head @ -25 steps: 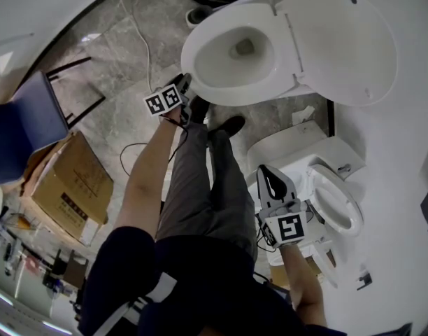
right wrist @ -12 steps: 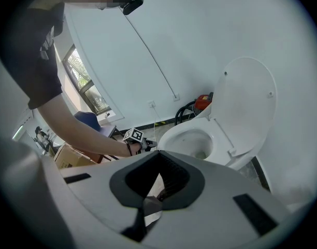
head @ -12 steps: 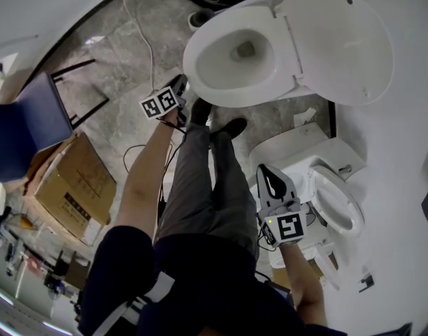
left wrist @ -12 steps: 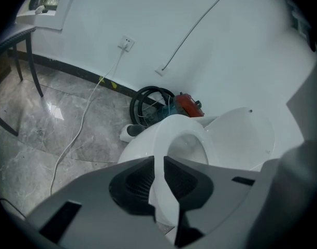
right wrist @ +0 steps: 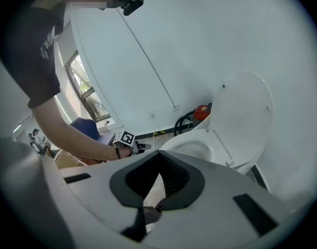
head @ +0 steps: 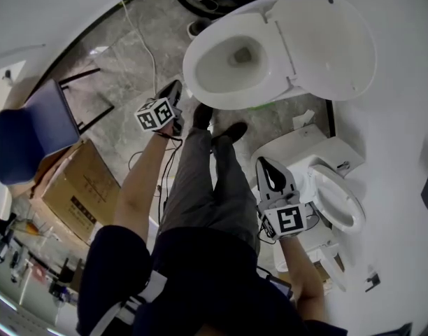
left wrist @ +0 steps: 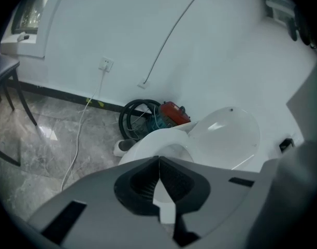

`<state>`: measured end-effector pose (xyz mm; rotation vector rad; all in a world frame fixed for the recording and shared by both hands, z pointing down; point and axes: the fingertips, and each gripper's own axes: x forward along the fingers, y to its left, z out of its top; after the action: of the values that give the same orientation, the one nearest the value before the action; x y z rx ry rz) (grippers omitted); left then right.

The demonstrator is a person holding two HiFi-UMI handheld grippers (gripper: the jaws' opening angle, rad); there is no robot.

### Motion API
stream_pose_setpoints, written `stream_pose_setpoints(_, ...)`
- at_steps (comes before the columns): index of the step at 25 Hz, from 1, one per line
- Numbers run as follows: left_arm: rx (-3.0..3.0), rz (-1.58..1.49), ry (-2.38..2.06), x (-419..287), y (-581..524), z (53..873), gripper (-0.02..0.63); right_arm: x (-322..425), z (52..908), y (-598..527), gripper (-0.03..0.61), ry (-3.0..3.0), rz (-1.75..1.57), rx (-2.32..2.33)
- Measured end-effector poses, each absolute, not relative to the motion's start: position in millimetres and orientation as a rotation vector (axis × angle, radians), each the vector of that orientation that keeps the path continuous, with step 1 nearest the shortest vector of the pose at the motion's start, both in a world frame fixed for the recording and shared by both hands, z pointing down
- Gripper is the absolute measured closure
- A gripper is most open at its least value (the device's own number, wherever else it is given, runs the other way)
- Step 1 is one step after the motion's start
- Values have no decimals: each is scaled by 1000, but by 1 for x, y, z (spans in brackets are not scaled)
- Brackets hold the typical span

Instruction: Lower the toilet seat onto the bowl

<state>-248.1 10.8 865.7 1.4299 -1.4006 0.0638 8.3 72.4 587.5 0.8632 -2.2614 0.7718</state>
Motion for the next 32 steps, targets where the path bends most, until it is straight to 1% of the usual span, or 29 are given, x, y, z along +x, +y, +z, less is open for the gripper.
stream_pose_setpoints(24, 2204, 249, -1570, -187, -35, 566, 589, 20, 473, 37, 560, -2520, 566, 1106)
stream_pose_setpoints(32, 2398, 214, -1617, -159, -34, 491, 589, 38, 450, 34, 560, -2535, 554, 1191)
